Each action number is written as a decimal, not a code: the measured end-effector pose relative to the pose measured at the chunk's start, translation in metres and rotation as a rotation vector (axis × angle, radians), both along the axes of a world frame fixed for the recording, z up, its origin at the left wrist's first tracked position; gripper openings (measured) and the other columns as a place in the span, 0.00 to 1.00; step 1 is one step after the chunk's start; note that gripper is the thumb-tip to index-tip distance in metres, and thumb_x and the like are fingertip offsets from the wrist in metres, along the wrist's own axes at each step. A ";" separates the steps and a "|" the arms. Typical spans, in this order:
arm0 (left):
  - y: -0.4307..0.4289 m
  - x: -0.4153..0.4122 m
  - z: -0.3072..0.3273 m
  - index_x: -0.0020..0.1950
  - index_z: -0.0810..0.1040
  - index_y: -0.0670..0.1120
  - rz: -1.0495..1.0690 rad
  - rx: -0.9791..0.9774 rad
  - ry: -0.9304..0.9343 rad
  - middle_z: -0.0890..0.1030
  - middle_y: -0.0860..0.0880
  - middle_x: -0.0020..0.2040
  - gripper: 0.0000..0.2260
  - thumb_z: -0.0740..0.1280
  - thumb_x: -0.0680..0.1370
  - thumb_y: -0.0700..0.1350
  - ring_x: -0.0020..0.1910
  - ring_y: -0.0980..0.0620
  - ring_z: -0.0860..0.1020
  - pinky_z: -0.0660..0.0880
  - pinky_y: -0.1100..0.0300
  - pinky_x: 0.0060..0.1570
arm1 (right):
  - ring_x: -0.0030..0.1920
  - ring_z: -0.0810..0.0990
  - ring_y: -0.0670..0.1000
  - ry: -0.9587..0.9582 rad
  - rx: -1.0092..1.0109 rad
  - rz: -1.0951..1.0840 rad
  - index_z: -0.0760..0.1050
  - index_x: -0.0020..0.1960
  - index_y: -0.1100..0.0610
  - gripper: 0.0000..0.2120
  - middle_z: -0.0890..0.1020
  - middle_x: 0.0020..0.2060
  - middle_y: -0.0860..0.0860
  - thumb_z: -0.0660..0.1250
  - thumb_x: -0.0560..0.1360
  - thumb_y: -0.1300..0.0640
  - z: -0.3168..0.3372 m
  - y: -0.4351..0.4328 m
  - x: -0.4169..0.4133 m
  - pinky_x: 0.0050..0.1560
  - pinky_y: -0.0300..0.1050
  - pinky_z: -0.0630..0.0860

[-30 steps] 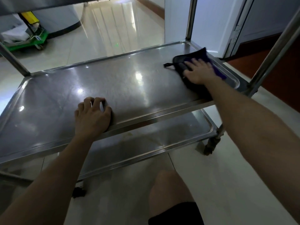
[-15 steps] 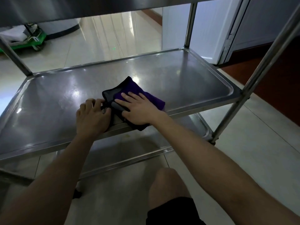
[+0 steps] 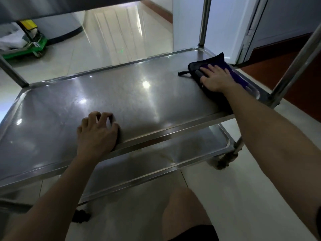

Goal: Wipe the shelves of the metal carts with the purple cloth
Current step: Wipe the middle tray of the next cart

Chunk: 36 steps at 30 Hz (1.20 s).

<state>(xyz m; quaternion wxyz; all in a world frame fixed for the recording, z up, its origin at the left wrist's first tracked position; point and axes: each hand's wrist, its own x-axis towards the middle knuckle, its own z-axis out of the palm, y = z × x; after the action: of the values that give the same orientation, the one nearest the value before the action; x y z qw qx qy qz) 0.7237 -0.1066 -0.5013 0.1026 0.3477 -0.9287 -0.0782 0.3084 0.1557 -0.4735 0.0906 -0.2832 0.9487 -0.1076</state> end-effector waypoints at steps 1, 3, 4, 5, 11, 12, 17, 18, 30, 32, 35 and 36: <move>0.000 0.000 -0.001 0.74 0.66 0.59 -0.006 -0.011 0.001 0.65 0.46 0.75 0.23 0.52 0.81 0.65 0.74 0.37 0.66 0.67 0.36 0.72 | 0.87 0.44 0.52 -0.007 0.000 0.000 0.50 0.88 0.40 0.35 0.48 0.88 0.47 0.45 0.82 0.35 0.002 -0.019 -0.002 0.84 0.61 0.37; 0.000 -0.002 -0.003 0.74 0.66 0.59 0.000 -0.024 0.010 0.65 0.46 0.75 0.22 0.52 0.82 0.64 0.74 0.38 0.67 0.67 0.37 0.72 | 0.87 0.43 0.53 -0.018 0.005 0.030 0.48 0.88 0.42 0.33 0.46 0.88 0.48 0.45 0.84 0.37 0.008 -0.061 0.006 0.84 0.62 0.36; 0.000 -0.003 -0.004 0.74 0.66 0.59 0.004 -0.029 0.012 0.65 0.47 0.74 0.21 0.53 0.83 0.64 0.74 0.38 0.67 0.66 0.38 0.72 | 0.87 0.43 0.54 -0.025 0.004 0.069 0.48 0.88 0.42 0.33 0.46 0.88 0.48 0.45 0.85 0.38 0.011 -0.085 0.018 0.84 0.62 0.36; 0.000 -0.004 -0.005 0.74 0.66 0.59 0.006 -0.033 0.012 0.65 0.47 0.74 0.21 0.53 0.83 0.64 0.74 0.39 0.66 0.66 0.38 0.72 | 0.87 0.42 0.54 -0.033 0.005 0.123 0.48 0.88 0.43 0.32 0.45 0.88 0.48 0.46 0.85 0.38 0.014 -0.110 0.033 0.84 0.62 0.37; -0.004 -0.002 -0.004 0.75 0.67 0.57 0.001 -0.038 0.049 0.66 0.47 0.73 0.22 0.54 0.84 0.63 0.73 0.40 0.68 0.67 0.41 0.71 | 0.87 0.45 0.50 -0.021 -0.019 0.563 0.50 0.88 0.41 0.30 0.48 0.88 0.46 0.49 0.87 0.42 0.014 -0.167 0.157 0.85 0.58 0.40; -0.004 -0.002 -0.003 0.75 0.67 0.56 0.008 -0.039 0.055 0.67 0.47 0.73 0.22 0.54 0.84 0.63 0.73 0.40 0.68 0.67 0.41 0.71 | 0.87 0.45 0.49 -0.021 -0.039 0.634 0.50 0.88 0.40 0.30 0.49 0.88 0.45 0.50 0.87 0.42 0.012 -0.156 0.172 0.85 0.57 0.40; 0.009 -0.007 0.005 0.76 0.71 0.55 0.063 -0.019 0.057 0.71 0.46 0.74 0.29 0.50 0.79 0.65 0.73 0.40 0.69 0.67 0.41 0.72 | 0.85 0.47 0.42 -0.072 -0.118 0.848 0.54 0.86 0.36 0.32 0.53 0.87 0.41 0.55 0.85 0.33 0.011 -0.080 0.208 0.85 0.50 0.42; 0.010 -0.007 0.006 0.75 0.71 0.54 0.066 -0.016 0.067 0.72 0.46 0.74 0.29 0.50 0.79 0.64 0.72 0.40 0.70 0.67 0.41 0.72 | 0.84 0.53 0.43 -0.147 -0.199 0.816 0.58 0.85 0.35 0.31 0.58 0.86 0.41 0.55 0.84 0.30 0.019 -0.072 0.211 0.84 0.49 0.49; 0.019 -0.005 0.010 0.71 0.76 0.44 0.121 -0.047 0.297 0.80 0.42 0.66 0.17 0.59 0.87 0.51 0.66 0.43 0.76 0.71 0.44 0.70 | 0.50 0.82 0.55 0.052 -0.291 0.115 0.80 0.62 0.56 0.16 0.85 0.54 0.55 0.70 0.80 0.47 0.017 -0.024 0.173 0.51 0.50 0.78; 0.020 -0.005 0.011 0.68 0.77 0.44 0.134 -0.070 0.358 0.81 0.43 0.63 0.16 0.59 0.86 0.51 0.63 0.44 0.76 0.72 0.46 0.68 | 0.52 0.81 0.55 0.115 -0.367 0.145 0.80 0.60 0.57 0.12 0.84 0.54 0.55 0.71 0.80 0.52 0.023 -0.028 0.183 0.53 0.52 0.79; 0.022 -0.002 0.013 0.64 0.78 0.45 0.120 -0.076 0.509 0.81 0.46 0.59 0.13 0.60 0.86 0.51 0.59 0.48 0.75 0.73 0.48 0.64 | 0.57 0.77 0.52 0.245 -0.473 0.275 0.79 0.60 0.56 0.09 0.80 0.56 0.53 0.71 0.82 0.55 0.043 -0.038 0.214 0.59 0.53 0.78; 0.024 0.000 0.015 0.63 0.79 0.46 0.100 -0.048 0.571 0.81 0.47 0.58 0.12 0.61 0.86 0.50 0.59 0.49 0.76 0.75 0.49 0.63 | 0.56 0.75 0.51 0.286 -0.500 0.336 0.79 0.60 0.56 0.09 0.79 0.56 0.52 0.71 0.82 0.55 0.052 -0.040 0.228 0.59 0.51 0.77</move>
<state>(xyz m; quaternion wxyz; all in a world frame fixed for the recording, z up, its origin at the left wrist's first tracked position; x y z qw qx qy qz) 0.7240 -0.0831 -0.4862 0.3717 0.3545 -0.8455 -0.1459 0.5365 0.1154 -0.4211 -0.0993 -0.4613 0.8361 -0.2798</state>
